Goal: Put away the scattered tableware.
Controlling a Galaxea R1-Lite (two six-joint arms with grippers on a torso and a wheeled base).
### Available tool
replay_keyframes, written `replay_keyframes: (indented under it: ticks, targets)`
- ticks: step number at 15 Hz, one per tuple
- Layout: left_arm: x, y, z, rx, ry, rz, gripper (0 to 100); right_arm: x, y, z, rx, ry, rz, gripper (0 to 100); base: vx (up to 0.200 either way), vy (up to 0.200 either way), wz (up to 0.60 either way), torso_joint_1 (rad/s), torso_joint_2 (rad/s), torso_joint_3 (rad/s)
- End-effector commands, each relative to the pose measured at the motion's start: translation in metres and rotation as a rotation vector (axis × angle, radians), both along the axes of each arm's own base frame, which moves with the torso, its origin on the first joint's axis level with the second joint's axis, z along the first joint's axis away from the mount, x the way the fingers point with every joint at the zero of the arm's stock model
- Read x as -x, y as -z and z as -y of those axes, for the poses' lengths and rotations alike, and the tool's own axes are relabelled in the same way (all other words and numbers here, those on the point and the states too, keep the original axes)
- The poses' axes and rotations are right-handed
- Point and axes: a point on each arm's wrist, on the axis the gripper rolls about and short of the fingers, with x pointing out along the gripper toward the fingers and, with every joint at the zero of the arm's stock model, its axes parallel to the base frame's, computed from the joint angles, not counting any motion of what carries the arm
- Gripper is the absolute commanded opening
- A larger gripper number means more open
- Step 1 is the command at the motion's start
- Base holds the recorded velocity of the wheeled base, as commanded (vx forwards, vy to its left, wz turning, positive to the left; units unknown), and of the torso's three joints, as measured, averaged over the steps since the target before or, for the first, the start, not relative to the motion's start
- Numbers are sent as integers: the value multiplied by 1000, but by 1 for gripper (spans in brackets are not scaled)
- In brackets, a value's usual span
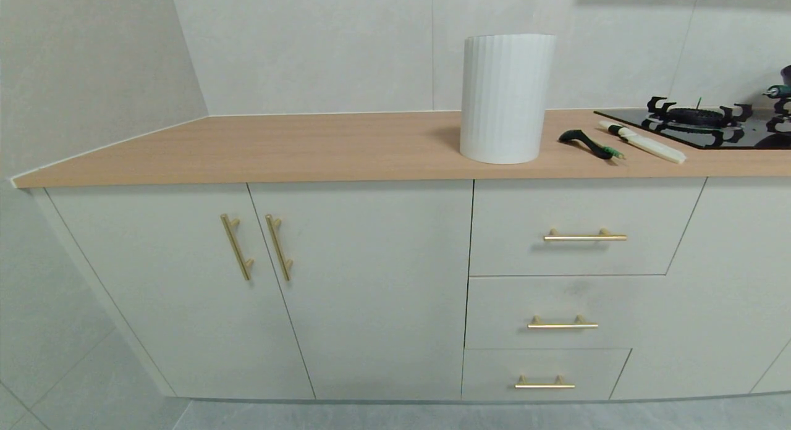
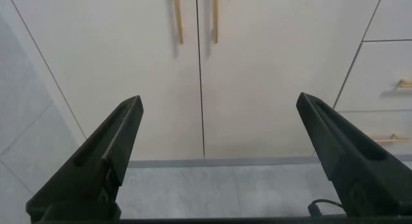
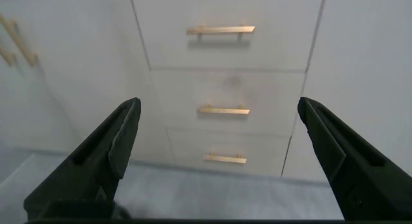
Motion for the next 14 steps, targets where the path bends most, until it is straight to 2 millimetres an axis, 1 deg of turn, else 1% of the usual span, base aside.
replay_keyframes:
  ticks: [1,2,3,4,6,9,10,11,12,14]
  targets:
    - [0,0,0,1,0,0,100,-42,-18,-4,4,-30,-200,100,0,0,0,0,0,0]
    - [0,0,0,1,0,0,100,-61,-28,-5,1,-25,-259,100,0,0,0,0,0,0]
    - [0,0,0,-1,0,0,100,-69,-30,-6,2,-25,-287,100,0,0,0,0,0,0]
    - [0,0,0,-1,0,0,100,-96,-31,-8,8,-30,-385,100,0,0,0,0,0,0]
    - [0,0,0,1,0,0,100,-139,-24,-11,14,-29,-481,100,0,0,0,0,0,0]
    - [0,0,0,1,0,0,100,-194,-11,-16,23,-35,-519,100,0,0,0,0,0,0]
    - [0,0,0,-1,0,0,100,-205,-8,-18,25,-40,-528,100,0,0,0,0,0,0]
    - [0,0,0,-1,0,0,100,-226,-3,-21,28,-42,-558,100,0,0,0,0,0,0]
    - [0,0,0,-1,0,0,100,-240,2,-22,27,-42,-577,100,0,0,0,0,0,0]
    - [0,0,0,1,0,0,100,-261,10,-24,27,-42,-594,100,0,0,0,0,0,0]
